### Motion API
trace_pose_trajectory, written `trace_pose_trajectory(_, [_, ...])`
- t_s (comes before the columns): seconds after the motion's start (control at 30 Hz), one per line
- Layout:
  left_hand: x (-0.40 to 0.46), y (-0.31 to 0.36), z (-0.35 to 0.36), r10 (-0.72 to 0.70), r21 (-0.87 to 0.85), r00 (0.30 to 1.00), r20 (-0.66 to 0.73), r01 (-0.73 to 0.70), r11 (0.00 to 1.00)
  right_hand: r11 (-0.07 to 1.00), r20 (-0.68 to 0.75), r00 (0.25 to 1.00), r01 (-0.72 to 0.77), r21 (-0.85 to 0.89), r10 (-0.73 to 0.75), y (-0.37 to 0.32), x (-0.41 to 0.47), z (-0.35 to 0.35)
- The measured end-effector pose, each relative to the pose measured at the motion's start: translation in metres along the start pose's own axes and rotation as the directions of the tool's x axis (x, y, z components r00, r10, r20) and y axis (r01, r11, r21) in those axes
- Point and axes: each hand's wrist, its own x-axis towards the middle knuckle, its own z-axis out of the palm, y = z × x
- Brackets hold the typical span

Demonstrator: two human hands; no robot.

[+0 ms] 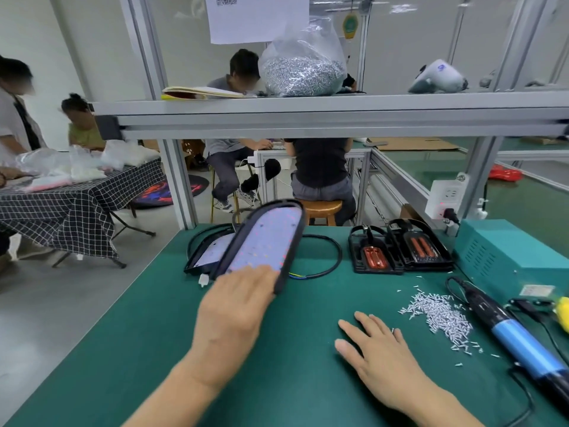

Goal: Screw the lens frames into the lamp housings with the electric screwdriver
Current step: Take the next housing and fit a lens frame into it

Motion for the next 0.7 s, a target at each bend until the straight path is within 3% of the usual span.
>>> trace_pose_trajectory(0.07, [-0.012,0.027,0.005,0.038,-0.028,0.999,0.028,-0.037,0.999,0.946,-0.024,1.0,-0.008,0.325,0.016,-0.004,0.002,-0.012])
trace_pose_trajectory(0.1, [-0.018,0.04,0.008,0.065,-0.033,0.997,0.046,-0.064,0.997,0.81,-0.012,0.999,-0.023,0.585,0.037,-0.009,0.001,-0.02])
trace_pose_trajectory(0.13, [-0.024,0.051,0.012,0.092,-0.035,0.994,0.059,-0.09,0.995,0.586,0.029,0.998,-0.053,0.809,0.049,-0.015,0.002,-0.028])
trace_pose_trajectory(0.17, [-0.028,0.062,0.016,0.106,-0.045,0.991,0.077,-0.103,0.994,0.34,0.081,0.996,-0.09,0.936,0.041,-0.018,0.002,-0.033])
trace_pose_trajectory(0.2, [-0.032,0.071,0.019,0.11,-0.054,0.989,0.095,-0.105,0.993,0.183,0.115,0.993,-0.116,0.976,0.016,-0.02,0.003,-0.036])
trace_pose_trajectory(0.23, [-0.034,0.08,0.021,0.102,-0.063,0.988,0.117,-0.096,0.993,0.153,0.129,0.991,-0.124,0.98,-0.024,-0.02,0.002,-0.036])
trace_pose_trajectory(0.3, [-0.034,0.093,0.025,0.079,-0.06,0.986,0.146,-0.071,0.996,0.2,0.128,0.991,-0.116,0.973,-0.048,-0.017,0.001,-0.031])
trace_pose_trajectory(0.4, [-0.027,0.103,0.026,0.081,-0.07,0.977,0.196,-0.069,0.995,0.202,0.117,0.993,-0.121,0.972,0.03,-0.01,0.003,-0.031])
trace_pose_trajectory(0.5, [-0.022,0.104,0.019,0.089,-0.239,0.962,0.256,-0.026,0.971,0.206,0.116,0.992,-0.123,0.971,0.048,-0.005,0.003,-0.036])
trace_pose_trajectory(0.53, [-0.022,0.102,0.017,0.031,-0.33,0.965,0.26,0.059,0.942,0.224,0.112,0.993,-0.12,0.967,0.047,-0.003,0.003,-0.038])
trace_pose_trajectory(0.6, [-0.019,0.091,0.014,-0.226,-0.479,0.926,0.301,0.352,0.804,0.281,0.126,0.992,-0.126,0.951,0.018,0.002,0.005,-0.041])
trace_pose_trajectory(0.7, [-0.02,0.066,0.019,-0.535,-0.417,0.701,0.471,0.711,0.566,0.418,0.165,0.986,-0.148,0.896,-0.006,0.004,0.011,-0.042])
